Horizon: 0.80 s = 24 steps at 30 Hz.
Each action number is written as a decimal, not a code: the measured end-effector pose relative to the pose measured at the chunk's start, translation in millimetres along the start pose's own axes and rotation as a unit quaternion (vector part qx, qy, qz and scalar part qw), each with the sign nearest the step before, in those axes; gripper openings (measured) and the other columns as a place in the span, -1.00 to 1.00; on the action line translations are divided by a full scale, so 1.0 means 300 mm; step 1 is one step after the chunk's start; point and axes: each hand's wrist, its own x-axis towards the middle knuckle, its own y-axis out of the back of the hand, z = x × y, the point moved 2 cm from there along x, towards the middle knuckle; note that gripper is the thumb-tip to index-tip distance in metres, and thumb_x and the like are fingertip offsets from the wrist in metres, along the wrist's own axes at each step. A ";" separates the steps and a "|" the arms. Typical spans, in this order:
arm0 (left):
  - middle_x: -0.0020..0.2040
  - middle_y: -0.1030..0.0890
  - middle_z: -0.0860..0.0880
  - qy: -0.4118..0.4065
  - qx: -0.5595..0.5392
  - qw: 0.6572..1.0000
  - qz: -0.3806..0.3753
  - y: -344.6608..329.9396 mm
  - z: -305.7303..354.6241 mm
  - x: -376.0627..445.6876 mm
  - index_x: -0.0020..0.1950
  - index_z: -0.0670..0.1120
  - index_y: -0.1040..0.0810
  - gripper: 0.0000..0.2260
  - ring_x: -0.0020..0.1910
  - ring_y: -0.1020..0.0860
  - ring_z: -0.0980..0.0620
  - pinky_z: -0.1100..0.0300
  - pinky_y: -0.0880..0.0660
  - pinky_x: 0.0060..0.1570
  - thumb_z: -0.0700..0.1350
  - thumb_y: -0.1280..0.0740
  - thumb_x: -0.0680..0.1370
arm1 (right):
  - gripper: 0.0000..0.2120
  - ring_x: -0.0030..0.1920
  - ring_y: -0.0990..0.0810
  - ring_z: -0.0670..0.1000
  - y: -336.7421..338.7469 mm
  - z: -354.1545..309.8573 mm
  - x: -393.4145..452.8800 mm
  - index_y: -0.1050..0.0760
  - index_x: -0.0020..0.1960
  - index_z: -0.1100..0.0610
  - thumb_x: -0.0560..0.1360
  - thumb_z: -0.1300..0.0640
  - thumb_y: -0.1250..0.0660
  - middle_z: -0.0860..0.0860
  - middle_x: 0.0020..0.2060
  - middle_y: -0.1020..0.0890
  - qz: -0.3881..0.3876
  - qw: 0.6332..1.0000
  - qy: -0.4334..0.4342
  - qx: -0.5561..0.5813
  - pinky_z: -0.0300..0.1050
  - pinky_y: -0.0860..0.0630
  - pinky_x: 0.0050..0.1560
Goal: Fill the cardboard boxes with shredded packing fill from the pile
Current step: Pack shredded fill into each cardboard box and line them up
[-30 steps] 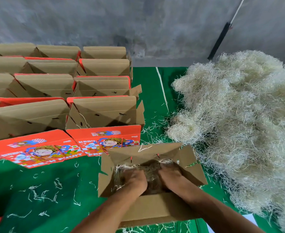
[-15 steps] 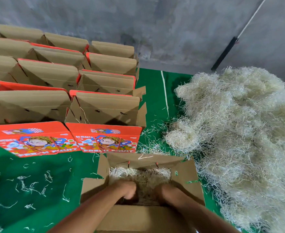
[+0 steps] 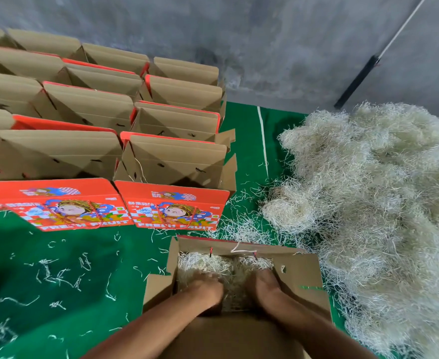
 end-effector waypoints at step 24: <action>0.41 -0.45 -0.23 0.161 -0.050 0.986 0.007 0.030 -0.140 0.054 0.44 -0.21 -0.42 -0.56 0.37 -0.45 -0.22 -0.04 -0.45 0.32 -0.13 -0.20 0.57 | -0.46 0.42 -0.42 0.21 0.028 -0.001 -0.012 -0.27 0.53 0.11 0.60 0.07 -0.31 0.17 0.43 -0.43 -0.053 0.974 0.007 0.221 0.05 -0.35 0.38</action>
